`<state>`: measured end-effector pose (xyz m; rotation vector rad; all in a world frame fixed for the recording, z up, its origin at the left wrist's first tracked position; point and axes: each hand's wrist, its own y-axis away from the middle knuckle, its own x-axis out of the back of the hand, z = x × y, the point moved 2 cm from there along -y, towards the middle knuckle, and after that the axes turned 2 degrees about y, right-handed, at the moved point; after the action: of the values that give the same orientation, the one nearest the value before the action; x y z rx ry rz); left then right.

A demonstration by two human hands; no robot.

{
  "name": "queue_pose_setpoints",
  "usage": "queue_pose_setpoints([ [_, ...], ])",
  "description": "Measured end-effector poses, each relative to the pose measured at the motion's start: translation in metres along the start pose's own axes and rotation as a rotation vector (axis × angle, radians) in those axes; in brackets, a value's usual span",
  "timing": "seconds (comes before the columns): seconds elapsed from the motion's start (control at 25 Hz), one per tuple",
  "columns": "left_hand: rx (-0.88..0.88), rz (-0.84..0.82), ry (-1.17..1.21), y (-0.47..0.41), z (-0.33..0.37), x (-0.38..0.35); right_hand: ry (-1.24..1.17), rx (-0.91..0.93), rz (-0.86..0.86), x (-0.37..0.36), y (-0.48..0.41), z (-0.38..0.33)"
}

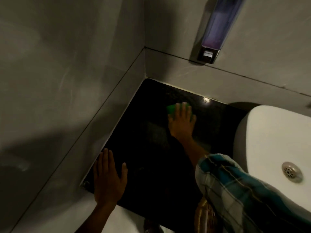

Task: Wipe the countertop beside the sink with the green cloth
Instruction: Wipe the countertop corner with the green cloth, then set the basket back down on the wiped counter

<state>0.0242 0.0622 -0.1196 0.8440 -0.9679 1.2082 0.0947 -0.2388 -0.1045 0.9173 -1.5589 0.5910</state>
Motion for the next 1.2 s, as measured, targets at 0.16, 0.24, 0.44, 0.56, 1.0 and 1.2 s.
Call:
queue_pose_setpoints([
  [0.16, 0.016, 0.013, 0.02, 0.002, -0.005, -0.002, -0.178, -0.355, -0.015, 0.016, 0.024, 0.019],
  [0.24, 0.01, 0.005, 0.015, 0.0, -0.004, -0.003, -0.245, -0.256, -0.085, 0.039, 0.038, 0.014],
  [0.44, 0.038, -0.009, 0.062, 0.005, 0.008, 0.013, -0.568, 0.097, 0.013, 0.109, 0.15, 0.055],
  [0.56, -0.121, -0.019, 0.084, 0.024, 0.055, 0.026, -0.478, -0.063, -0.018, 0.146, 0.235, 0.136],
  [1.0, -0.253, -0.668, 0.421, 0.146, 0.173, 0.019, -0.429, -0.585, -0.45, 0.131, 0.32, 0.24],
  [1.2, -0.162, -0.418, 0.429, 0.096, 0.142, 0.044, -0.544, -0.422, -0.401, 0.129, 0.287, 0.19],
])
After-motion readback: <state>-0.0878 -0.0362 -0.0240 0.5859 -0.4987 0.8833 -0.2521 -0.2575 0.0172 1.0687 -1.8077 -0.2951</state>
